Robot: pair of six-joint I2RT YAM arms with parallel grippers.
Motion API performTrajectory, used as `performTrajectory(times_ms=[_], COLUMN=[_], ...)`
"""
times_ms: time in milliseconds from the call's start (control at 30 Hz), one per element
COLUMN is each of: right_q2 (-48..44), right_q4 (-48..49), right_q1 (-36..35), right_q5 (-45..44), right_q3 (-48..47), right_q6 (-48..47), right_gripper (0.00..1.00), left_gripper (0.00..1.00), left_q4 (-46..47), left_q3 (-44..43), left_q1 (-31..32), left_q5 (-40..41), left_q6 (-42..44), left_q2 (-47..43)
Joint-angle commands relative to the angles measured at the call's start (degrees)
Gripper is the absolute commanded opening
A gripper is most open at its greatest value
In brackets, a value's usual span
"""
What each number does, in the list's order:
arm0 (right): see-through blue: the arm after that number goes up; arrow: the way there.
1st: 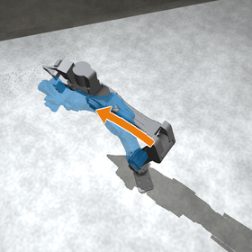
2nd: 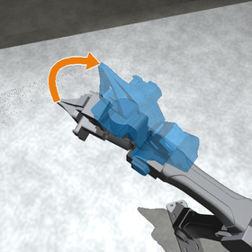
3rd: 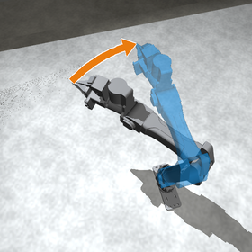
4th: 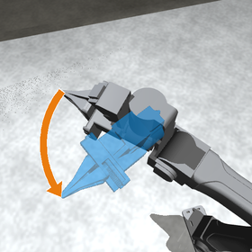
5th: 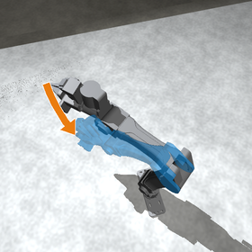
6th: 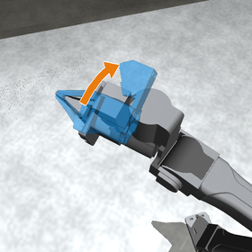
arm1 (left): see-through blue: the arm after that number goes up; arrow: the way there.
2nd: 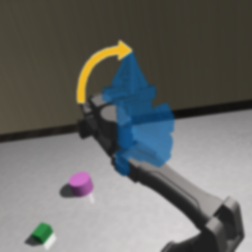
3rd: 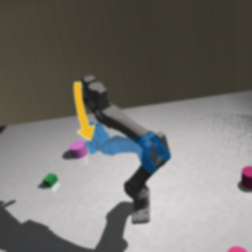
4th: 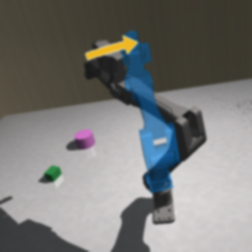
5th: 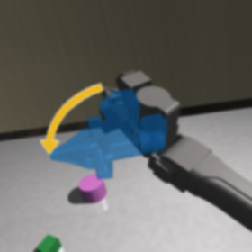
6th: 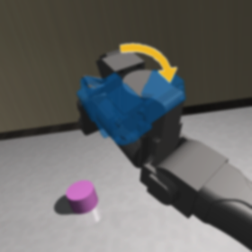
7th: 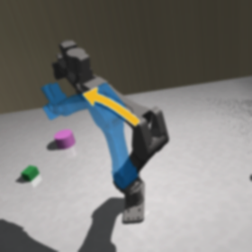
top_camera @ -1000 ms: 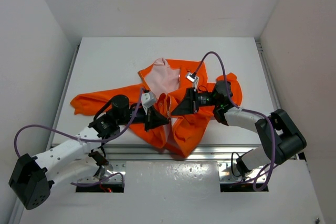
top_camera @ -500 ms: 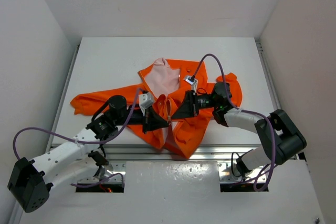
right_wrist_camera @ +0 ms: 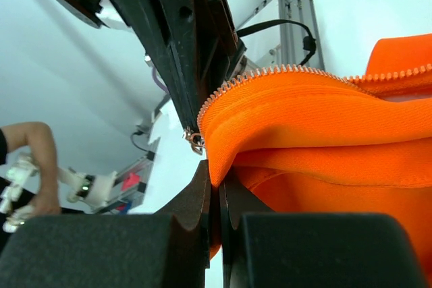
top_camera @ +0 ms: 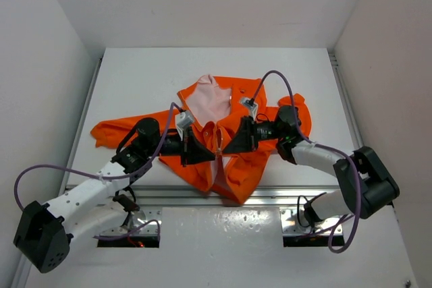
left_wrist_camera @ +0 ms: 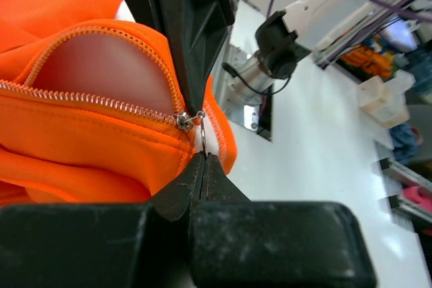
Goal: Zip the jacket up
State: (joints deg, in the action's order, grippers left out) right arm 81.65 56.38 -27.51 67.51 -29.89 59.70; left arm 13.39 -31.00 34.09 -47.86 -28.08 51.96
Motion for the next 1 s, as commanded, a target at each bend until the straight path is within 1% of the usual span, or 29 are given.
performTrajectory(times_ms=[0, 133, 167, 233, 267, 300, 333, 433, 633, 733, 800, 833, 867, 900, 933, 967], right_q2=[-2.54, -4.04, -4.82, -5.53, -6.75, -7.11, -7.38, -8.78, -9.58, -9.14, -9.14, -8.96, -8.96, -8.79, -8.79, -8.7], right_q4=[-3.63, -8.65, -11.53, -14.0, -19.24, -20.59, -24.96, -30.77, -32.04, -30.99, -30.11, -29.06, -28.79, -28.52, -28.52, -28.17], right_q1=[0.0, -0.53, -0.53, -0.97, -1.32, -1.58, -1.76, -2.46, -2.72, -2.64, -2.55, -2.55, -2.64, -2.64, -2.64, -2.81], right_q5=[2.1, 1.84, 1.93, 1.75, 1.4, 1.23, 0.96, 0.09, -0.88, -1.32, -1.67, -1.76, -1.94, -2.11, -2.11, -2.2], right_q3=[0.53, 0.62, 0.62, 0.27, 0.18, -0.08, -0.26, -0.7, -0.96, -1.14, -1.14, -1.22, -1.22, -1.31, -1.31, -1.22], right_q6=[-8.61, -13.2, -14.17, -18.63, -21.44, -22.6, -25.05, -31.2, -31.75, -30.88, -29.38, -29.03, -28.51, -27.98, -27.71, -27.54], right_gripper=[0.0, 0.0, 0.0, 0.0, 0.0, 0.0, 0.0, 0.0, 0.0, 0.0, 0.0, 0.0, 0.0, 0.0, 0.0, 0.0], left_gripper=[0.0, 0.0, 0.0, 0.0, 0.0, 0.0, 0.0, 0.0, 0.0, 0.0, 0.0, 0.01, 0.08, 0.29, 0.29, 0.33], left_q4=[10.93, 14.72, 14.74, 15.87, 16.58, 16.58, 18.32, 18.95, 19.66, 18.25, 13.53, 10.81, 8.0, 0.14, -1.42, -2.57], left_q3=[-2.22, -2.74, -2.75, -3.27, -3.27, -3.27, -3.27, -3.8, -3.8, -3.8, -3.8, -4.76, -6.16, -7.65, -7.67, -8.45], left_q1=[-2.09, -2.09, -2.09, -2.62, -2.62, -2.62, -3.14, -3.67, -4.2, -4.2, -4.2, -3.59, -3.59, -3.59, -3.59, -3.59], left_q5=[-4.16, -4.79, -4.79, -5.31, -5.32, -5.32, -5.32, -4.27, -4.26, -4.96, -5.49, -4.97, -3.66, -1.65, -1.63, -1.63], left_q6=[-5.23, -8.31, -8.92, -9.62, -10.41, -11.03, -11.73, -12.88, -14.11, -11.92, -8.68, -3.62, -1.13, 4.03, 4.08, 4.86], left_q2=[0.76, 2.18, 2.78, 2.79, 3.31, 3.32, 3.32, 3.85, 4.37, 4.9, 4.9, 4.29, 4.29, 3.68, 3.67, 4.28])
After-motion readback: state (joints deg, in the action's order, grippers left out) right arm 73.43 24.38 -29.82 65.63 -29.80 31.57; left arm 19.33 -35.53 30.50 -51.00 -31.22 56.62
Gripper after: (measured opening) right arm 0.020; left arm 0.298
